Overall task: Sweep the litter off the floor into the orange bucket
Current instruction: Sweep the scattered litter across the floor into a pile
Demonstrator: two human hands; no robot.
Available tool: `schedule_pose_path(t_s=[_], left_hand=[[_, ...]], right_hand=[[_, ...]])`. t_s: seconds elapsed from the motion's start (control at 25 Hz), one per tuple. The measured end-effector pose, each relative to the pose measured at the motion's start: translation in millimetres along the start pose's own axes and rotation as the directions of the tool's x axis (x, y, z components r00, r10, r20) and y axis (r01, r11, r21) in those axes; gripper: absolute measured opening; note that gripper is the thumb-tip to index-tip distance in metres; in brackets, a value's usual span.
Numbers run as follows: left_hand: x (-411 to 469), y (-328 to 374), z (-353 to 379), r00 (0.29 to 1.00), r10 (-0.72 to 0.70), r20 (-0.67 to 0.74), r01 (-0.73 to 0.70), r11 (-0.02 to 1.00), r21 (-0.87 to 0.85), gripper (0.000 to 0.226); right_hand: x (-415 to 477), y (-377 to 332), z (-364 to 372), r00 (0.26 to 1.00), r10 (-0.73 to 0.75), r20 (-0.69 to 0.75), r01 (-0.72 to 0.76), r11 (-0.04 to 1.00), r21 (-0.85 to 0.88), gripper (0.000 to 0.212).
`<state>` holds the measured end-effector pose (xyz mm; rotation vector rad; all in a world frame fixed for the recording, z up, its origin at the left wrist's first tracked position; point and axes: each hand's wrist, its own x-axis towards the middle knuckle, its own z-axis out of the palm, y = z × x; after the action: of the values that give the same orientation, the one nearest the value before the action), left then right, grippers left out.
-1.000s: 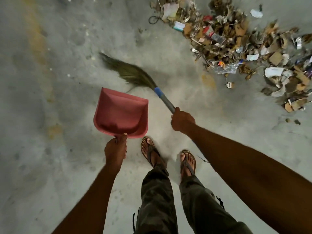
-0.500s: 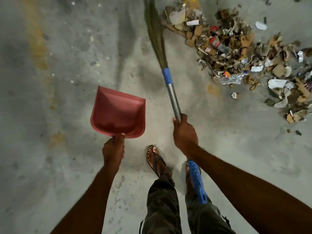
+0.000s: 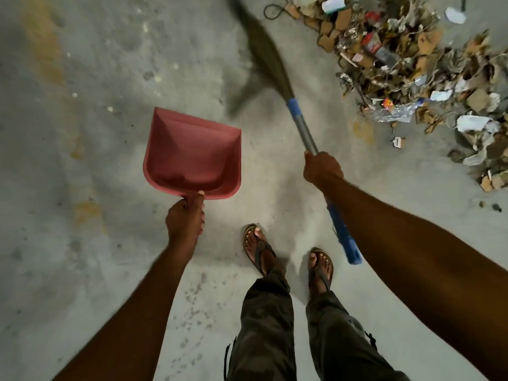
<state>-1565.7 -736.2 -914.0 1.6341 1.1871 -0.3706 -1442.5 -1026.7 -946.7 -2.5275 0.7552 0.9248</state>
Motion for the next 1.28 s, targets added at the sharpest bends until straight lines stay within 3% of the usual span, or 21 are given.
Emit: schedule_pose_path(t_s=[0.04,0.12,0.2,0.24,0.32,0.44,0.56,0.64,0.72,0.84,0.96,1.12,1.2,1.28], left_hand=[[1,5,1,1.0,0.005,0.007,-0.005,1.0,0.0,0.035],[0,16,2,0.999,0.004,0.035,-0.004,1.0,-0.005,0.037],[-5,24,2,0.999,0.001,0.046,-0.001,1.0,-0.01,0.037],[-8,27,2,0.999,-0.004,0.04,0.005,1.0,-0.016,0.038],[-13,36,0,0.999,-0.014,0.033,0.014,1.0,-0.026,0.039],[-12,48,-2,1.0,-0.014,0.019,0.014,1.0,-0.011,0.039],[5,63,2,1.0,-0.004,-0.011,0.005,1.0,0.009,0.038],[22,74,13,1.0,-0.017,-0.012,0.017,1.0,-0.003,0.037],[36,84,27,1.0,-0.028,-0.009,0.028,0.999,-0.028,0.036],[51,109,53,0.999,-0.029,0.021,0.03,0.999,-0.022,0.036],[60,145,78,0.998,0.002,0.061,-0.004,1.0,0.022,0.036],[66,202,96,0.995,0.024,0.093,-0.028,0.999,0.043,0.039],[68,224,96,0.994,0.04,0.098,-0.045,0.998,0.051,0.041],[77,241,89,0.996,0.045,0.078,-0.051,0.995,0.08,0.043]], right_hand=[[2,1,-11,0.995,0.095,0.018,-0.097,0.979,0.181,0.057],[-2,-1,-33,0.978,0.206,0.04,-0.195,0.822,0.535,0.059],[-20,-4,-50,0.971,0.216,0.106,-0.221,0.621,0.752,0.053],[-32,-7,-55,0.973,0.182,0.138,-0.219,0.575,0.788,0.052],[-51,-19,-57,0.99,0.071,0.119,-0.136,0.659,0.739,0.06],[-50,-44,-47,0.992,-0.126,-0.013,0.124,0.943,0.31,0.065],[-22,-78,-38,0.953,-0.302,-0.023,0.3,0.951,-0.071,0.06],[14,-93,-33,0.941,-0.321,0.106,0.333,0.935,-0.124,0.059],[51,-94,-35,0.954,-0.206,0.218,0.226,0.971,-0.072,0.061],[88,-82,-55,0.946,0.013,0.323,-0.11,0.952,0.287,0.056],[108,-79,-98,0.927,0.171,0.334,-0.347,0.73,0.589,0.045],[103,-96,-169,0.924,0.18,0.337,-0.381,0.387,0.84,0.051],[85,-113,-188,0.951,0.147,0.273,-0.31,0.435,0.845,0.052],[70,-140,-181,0.975,0.119,0.188,-0.222,0.589,0.777,0.056]])
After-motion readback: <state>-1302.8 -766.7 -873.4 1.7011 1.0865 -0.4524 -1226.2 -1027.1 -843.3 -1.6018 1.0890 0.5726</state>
